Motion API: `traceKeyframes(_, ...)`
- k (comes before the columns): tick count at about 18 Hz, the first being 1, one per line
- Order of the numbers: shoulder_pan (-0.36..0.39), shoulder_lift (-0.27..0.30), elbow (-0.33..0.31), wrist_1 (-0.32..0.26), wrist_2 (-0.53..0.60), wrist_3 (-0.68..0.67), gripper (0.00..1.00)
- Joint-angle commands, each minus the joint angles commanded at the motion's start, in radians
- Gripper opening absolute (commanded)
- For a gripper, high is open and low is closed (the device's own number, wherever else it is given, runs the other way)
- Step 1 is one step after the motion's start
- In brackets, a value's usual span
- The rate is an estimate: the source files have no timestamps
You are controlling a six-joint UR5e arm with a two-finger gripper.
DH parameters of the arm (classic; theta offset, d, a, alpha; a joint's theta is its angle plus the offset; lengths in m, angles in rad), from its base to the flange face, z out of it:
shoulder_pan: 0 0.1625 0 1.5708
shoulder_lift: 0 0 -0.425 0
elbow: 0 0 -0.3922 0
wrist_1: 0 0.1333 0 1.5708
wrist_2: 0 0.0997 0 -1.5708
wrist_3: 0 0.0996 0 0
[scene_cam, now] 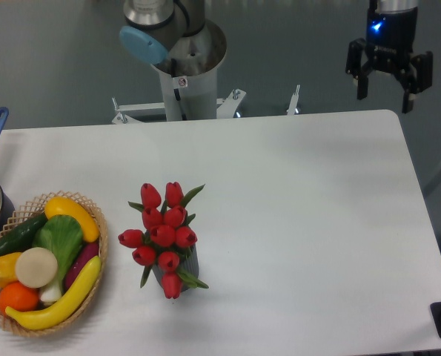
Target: Pick up the flowers from the vase
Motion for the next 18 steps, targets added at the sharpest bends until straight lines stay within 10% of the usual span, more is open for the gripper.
traceKeyframes(18, -0.029, -0.008, -0.052, 0.009, -0.109, -0.163, 1.0)
